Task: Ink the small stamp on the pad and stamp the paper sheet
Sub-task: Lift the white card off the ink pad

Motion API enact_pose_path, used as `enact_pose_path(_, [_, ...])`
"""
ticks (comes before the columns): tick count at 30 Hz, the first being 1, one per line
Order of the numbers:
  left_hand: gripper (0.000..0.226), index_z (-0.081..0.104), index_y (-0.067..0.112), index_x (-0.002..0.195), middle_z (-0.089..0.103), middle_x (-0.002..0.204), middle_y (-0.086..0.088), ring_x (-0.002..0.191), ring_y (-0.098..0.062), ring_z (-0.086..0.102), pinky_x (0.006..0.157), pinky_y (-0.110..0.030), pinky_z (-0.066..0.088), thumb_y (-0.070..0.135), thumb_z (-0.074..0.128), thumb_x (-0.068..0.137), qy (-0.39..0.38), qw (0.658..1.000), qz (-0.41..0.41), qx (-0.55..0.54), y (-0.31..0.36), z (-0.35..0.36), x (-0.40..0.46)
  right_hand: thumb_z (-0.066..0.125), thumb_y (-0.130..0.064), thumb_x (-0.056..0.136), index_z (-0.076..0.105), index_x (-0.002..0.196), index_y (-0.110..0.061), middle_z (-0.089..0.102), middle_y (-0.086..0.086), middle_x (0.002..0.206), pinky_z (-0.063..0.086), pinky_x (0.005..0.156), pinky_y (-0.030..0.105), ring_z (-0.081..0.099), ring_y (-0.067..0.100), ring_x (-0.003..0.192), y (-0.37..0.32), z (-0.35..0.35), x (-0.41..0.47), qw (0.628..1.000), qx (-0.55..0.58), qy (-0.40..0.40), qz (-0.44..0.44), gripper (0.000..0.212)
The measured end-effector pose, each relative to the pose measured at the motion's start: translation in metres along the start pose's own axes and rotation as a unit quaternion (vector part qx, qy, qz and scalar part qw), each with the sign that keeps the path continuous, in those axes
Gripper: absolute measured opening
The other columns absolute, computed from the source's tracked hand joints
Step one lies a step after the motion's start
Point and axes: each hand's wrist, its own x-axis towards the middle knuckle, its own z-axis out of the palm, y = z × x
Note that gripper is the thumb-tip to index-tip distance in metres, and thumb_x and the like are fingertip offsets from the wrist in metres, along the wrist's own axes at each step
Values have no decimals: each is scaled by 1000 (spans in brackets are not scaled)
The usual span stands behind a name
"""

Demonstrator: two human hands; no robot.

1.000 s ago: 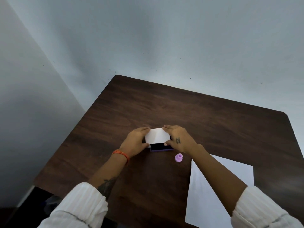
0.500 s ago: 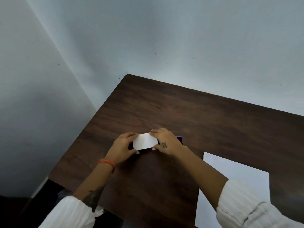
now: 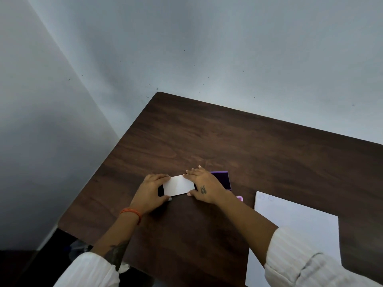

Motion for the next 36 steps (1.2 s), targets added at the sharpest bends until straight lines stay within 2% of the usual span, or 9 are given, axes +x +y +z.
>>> enact_pose_path(4, [78, 38, 24, 136, 35, 148, 3, 134, -20, 26, 110, -35, 25, 36, 76, 69, 8, 1000, 5, -4, 10, -1, -1, 63, -27, 83, 30, 140, -18, 24, 8, 154, 8, 116, 32, 20, 22, 142, 0, -2, -5, 999, 35, 21, 4, 67])
enact_pose_path(8, [75, 37, 28, 136, 33, 149, 2, 135, -20, 27, 110, -37, 27, 30, 75, 71, 55, 997, 49, -27, 39, -3, 3, 67, -29, 79, 35, 138, -23, 29, 2, 152, 13, 111, 27, 22, 19, 140, 6, -15, -20, 985, 116, 124, 38, 67])
enact_pose_path(16, [77, 36, 26, 137, 36, 146, 2, 132, -15, 33, 104, -23, 24, 34, 75, 71, 43, 985, 116, -118, 110, 23, 1, 71, -32, 76, 48, 130, -21, 49, 7, 140, 35, 106, 37, 43, 22, 130, 37, -34, -91, 934, 170, 281, 139, 59])
enact_pose_path(20, [75, 35, 26, 137, 37, 145, 0, 130, -16, 38, 106, -32, 38, 30, 74, 73, -14, 982, 83, -167, 134, 47, -5, 74, -31, 73, 53, 126, -16, 54, 8, 135, 36, 101, 31, 48, 22, 126, 43, -19, -120, 919, 202, 288, 180, 59])
enact_pose_path(23, [70, 40, 22, 134, 44, 139, -1, 117, -12, 47, 88, -17, 46, 24, 75, 73, -19, 972, 60, -225, 147, 61, -7, 73, -34, 74, 55, 124, -17, 56, 8, 133, 44, 100, 36, 52, 23, 121, 43, -5, -130, 912, 218, 278, 211, 56])
enact_pose_path(26, [63, 45, 20, 130, 50, 130, -2, 102, -7, 51, 77, -12, 44, 19, 74, 74, -17, 973, 44, -227, 156, 71, -7, 66, -36, 80, 60, 117, -15, 66, 8, 119, 48, 85, 21, 63, 21, 104, 42, 8, -133, 906, 221, 287, 219, 42])
enact_pose_path(28, [57, 48, 17, 127, 54, 125, -5, 99, -10, 54, 82, -18, 47, 17, 72, 75, -18, 974, 40, -221, 161, 75, -7, 61, -37, 84, 65, 108, -13, 71, 7, 104, 41, 77, 8, 65, 17, 91, 41, 13, -133, 905, 224, 288, 218, 34])
enact_pose_path(31, [47, 55, 16, 120, 59, 119, -6, 100, -15, 57, 92, -30, 49, 16, 71, 76, -18, 975, 38, -218, 166, 80, -5, 50, -49, 83, 69, 91, -12, 71, 2, 85, 37, 68, 3, 59, 7, 73, 40, 14, -132, 897, 245, 290, 225, 43])
enact_pose_path(36, [29, 62, 16, 107, 62, 110, -5, 95, -14, 57, 91, -29, 48, 15, 67, 79, -11, 978, 24, -207, 170, 87, 0, 64, -28, 84, 69, 87, -10, 74, 10, 85, 35, 66, 2, 64, 15, 74, 42, 17, -129, 899, 232, 288, 236, 19])
